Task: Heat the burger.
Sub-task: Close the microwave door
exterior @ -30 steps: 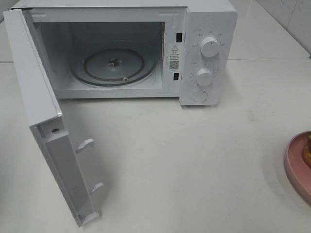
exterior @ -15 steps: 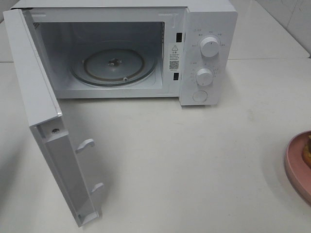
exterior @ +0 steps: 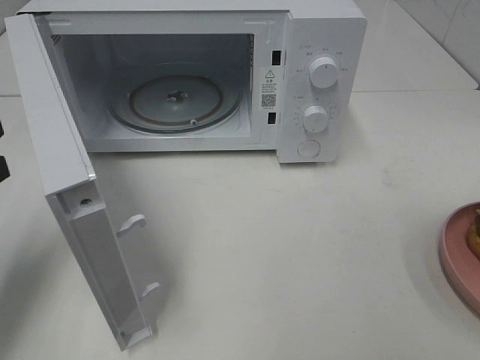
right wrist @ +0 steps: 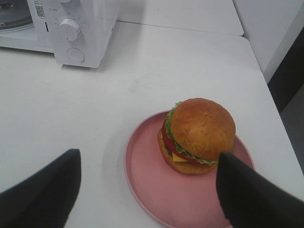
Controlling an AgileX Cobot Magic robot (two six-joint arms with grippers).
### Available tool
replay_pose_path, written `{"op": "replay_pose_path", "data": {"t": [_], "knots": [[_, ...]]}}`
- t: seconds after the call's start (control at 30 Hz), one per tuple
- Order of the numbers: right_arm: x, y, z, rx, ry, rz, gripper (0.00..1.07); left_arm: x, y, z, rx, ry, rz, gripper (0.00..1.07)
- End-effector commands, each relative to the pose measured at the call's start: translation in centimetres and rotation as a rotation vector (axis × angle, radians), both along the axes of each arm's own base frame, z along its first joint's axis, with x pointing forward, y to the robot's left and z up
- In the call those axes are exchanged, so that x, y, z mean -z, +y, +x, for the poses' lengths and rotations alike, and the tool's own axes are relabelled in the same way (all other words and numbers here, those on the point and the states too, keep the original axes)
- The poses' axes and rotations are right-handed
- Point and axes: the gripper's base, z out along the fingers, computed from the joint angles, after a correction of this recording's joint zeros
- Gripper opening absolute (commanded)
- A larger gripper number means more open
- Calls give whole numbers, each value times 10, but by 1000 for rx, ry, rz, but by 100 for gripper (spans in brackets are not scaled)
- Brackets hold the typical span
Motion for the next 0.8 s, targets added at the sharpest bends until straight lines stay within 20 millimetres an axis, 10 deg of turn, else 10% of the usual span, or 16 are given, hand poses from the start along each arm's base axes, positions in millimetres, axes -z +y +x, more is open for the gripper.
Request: {"op": "replay_pose_path", "data": {"t": [0.03, 0.8], "knots": [[0, 0, -4, -4, -25, -8, 76, 0, -9, 0, 11, -20, -12, 0], [0, 0, -4, -4, -25, -8, 76, 12, -99, 34, 134, -20, -61, 0]]}}
